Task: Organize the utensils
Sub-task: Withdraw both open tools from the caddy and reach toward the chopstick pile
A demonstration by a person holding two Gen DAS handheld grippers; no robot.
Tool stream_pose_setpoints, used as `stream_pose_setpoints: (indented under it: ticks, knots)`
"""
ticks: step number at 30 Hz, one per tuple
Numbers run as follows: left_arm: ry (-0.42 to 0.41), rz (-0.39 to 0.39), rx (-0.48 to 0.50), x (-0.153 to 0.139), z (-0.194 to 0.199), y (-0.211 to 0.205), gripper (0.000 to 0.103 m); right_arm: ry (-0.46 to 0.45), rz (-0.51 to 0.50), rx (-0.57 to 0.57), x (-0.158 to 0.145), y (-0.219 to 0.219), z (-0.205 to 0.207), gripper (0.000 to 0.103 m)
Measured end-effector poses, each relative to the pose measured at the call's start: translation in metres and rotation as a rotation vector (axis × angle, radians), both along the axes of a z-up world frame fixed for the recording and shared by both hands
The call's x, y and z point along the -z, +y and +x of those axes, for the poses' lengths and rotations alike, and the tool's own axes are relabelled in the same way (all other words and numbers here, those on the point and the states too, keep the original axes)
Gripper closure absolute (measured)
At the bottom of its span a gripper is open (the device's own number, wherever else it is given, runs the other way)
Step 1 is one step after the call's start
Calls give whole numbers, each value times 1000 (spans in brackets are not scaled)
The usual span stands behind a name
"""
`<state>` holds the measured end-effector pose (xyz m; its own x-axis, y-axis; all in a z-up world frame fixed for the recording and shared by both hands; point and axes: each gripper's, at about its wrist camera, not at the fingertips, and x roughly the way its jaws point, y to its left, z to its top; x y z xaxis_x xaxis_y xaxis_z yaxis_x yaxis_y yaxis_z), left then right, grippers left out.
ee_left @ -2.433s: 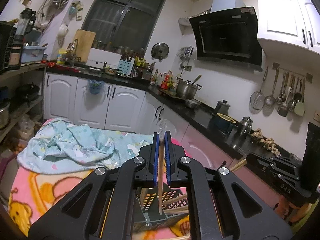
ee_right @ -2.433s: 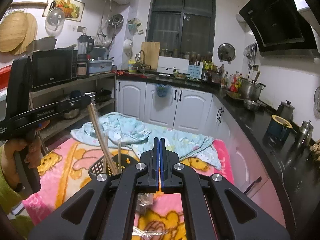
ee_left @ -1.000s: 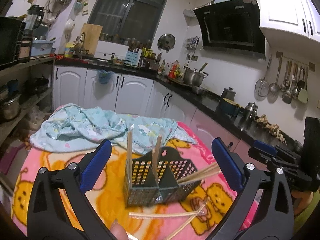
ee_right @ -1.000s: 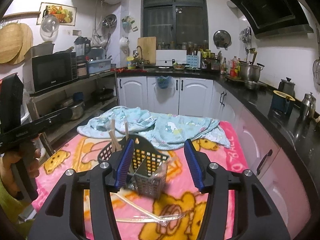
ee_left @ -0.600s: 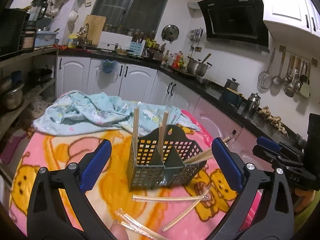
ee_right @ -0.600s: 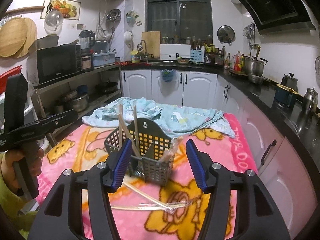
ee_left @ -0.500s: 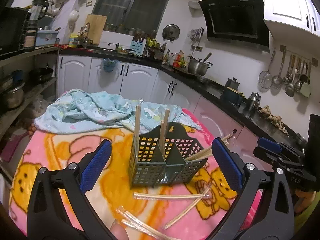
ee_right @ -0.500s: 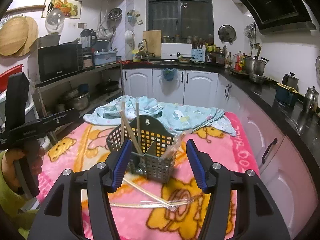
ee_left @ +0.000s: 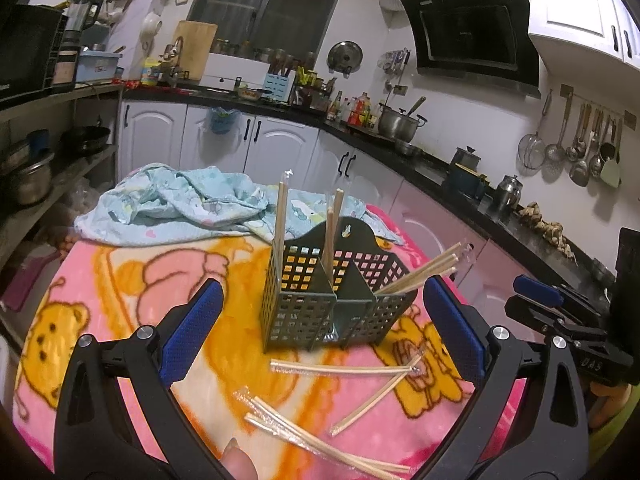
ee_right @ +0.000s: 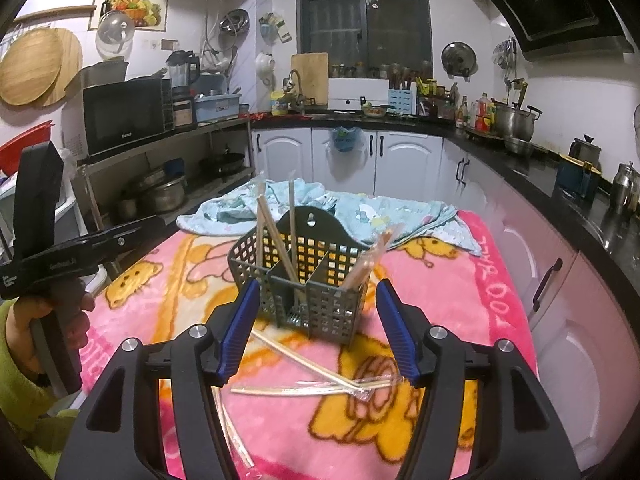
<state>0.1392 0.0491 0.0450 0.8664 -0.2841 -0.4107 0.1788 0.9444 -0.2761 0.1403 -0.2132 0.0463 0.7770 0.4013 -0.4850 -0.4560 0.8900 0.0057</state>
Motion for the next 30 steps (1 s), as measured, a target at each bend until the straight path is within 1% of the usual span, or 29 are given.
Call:
stream_pose_setpoints:
  ticks: [13, 23, 30]
  knots:
    - [44, 36, 20, 17, -11, -5, 11, 46, -16, -14, 23, 9, -8, 44]
    - [114, 72, 43, 43, -16, -13, 11, 75, -50, -10, 42, 13, -10, 44]
    - [164, 79, 51, 59, -19, -12, 11, 101, -68, -10, 55, 14, -11, 44]
